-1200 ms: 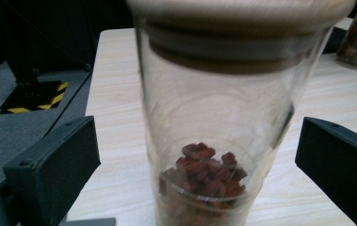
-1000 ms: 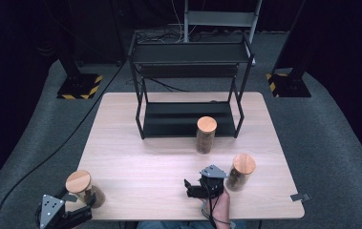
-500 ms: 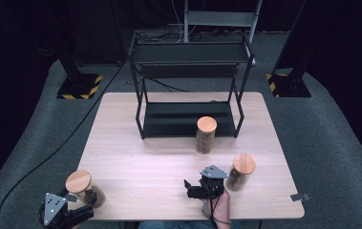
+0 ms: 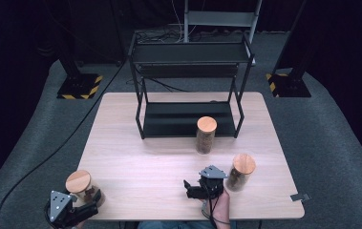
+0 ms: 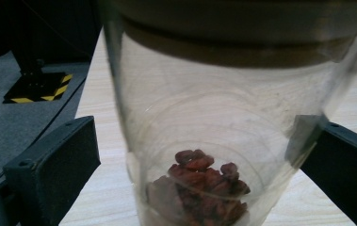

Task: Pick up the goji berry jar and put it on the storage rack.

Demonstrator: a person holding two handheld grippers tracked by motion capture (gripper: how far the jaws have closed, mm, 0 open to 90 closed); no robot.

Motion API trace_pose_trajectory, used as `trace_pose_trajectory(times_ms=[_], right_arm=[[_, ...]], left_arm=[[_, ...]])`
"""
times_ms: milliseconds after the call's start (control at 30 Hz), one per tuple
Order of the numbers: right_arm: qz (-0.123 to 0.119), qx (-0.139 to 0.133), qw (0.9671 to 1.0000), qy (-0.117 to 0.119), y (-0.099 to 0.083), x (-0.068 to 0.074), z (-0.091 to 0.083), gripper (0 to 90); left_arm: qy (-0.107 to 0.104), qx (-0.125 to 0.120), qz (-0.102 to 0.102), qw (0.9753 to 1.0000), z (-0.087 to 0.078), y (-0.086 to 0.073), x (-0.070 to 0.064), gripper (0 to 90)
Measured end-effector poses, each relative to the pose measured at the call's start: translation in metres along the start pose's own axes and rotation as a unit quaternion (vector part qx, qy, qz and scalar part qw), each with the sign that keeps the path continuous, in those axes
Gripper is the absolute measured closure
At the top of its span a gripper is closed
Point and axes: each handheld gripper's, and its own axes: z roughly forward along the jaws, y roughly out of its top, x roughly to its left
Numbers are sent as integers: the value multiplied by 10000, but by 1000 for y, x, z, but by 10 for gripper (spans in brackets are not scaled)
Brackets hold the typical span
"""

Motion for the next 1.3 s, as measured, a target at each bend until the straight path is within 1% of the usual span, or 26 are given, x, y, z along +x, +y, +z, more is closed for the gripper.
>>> trace_pose_trajectory(times_ms=[100, 200, 333, 433, 500, 633, 700, 733, 767, 800, 833, 867, 967, 1100, 1233, 1300], right_arm=[[-37, 14, 10000, 6, 0, 0, 0, 18], [-71, -52, 10000, -41, -1, 1, -1, 18], [-52, -88, 9999, -9, -1, 1, -2, 18], [-73, -99, 9999, -8, -1, 1, -2, 17], [-77, -95, 9999, 10, -1, 1, -2, 17], [-97, -70, 9999, 51, -1, 1, -1, 16], [-95, -95, 9999, 53, -1, 1, -2, 15], [-83, -99, 9999, 61, -1, 1, -2, 15], [-75, -98, 9999, 83, -1, 0, -2, 15], [-75, -91, 9999, 100, -1, 0, -2, 15], [-84, -89, 9999, 99, -1, 1, -2, 15], [-109, -89, 9999, 91, -1, 1, -2, 14], [-143, -72, 9999, 64, 0, 1, -1, 13], [-117, -118, 9998, 70, -1, 1, -2, 12], [-97, -85, 9999, 96, 0, 0, -1, 12], [-117, -71, 9999, 105, 0, 0, -1, 12]], left_arm=[[-13, 2, -11, 10000, 1, -1, 0, 0], [-23, 40, -30, 10000, 3, -3, 0, 0], [-37, 25, -124, 9999, 5, -5, -1, 0], [-23, 35, -118, 9999, 7, -7, -3, 0], [-65, 35, -165, 9998, 7, -8, -2, 0], [-62, 108, -153, 9998, 9, -10, -2, 0], [-73, 59, -146, 9998, 8, -11, -1, 56], [-160, 14, -139, 9998, 8, -11, -1, 95], [-167, -11, -132, 9998, 8, -12, -1, 131], [-70, -15, -114, 9999, 8, -12, -2, 159], [-26, -26, -113, 9999, 7, -12, -1, 202], [-62, -34, -133, 9999, 7, -12, 0, 232], [-39, -27, -82, 10000, 7, -12, -1, 238], [-73, 27, -52, 10000, 9, -10, -2, 241], [-148, 76, -30, 9999, 11, -7, -3, 243], [-157, 58, -10, 9999, 11, -7, -4, 244]])
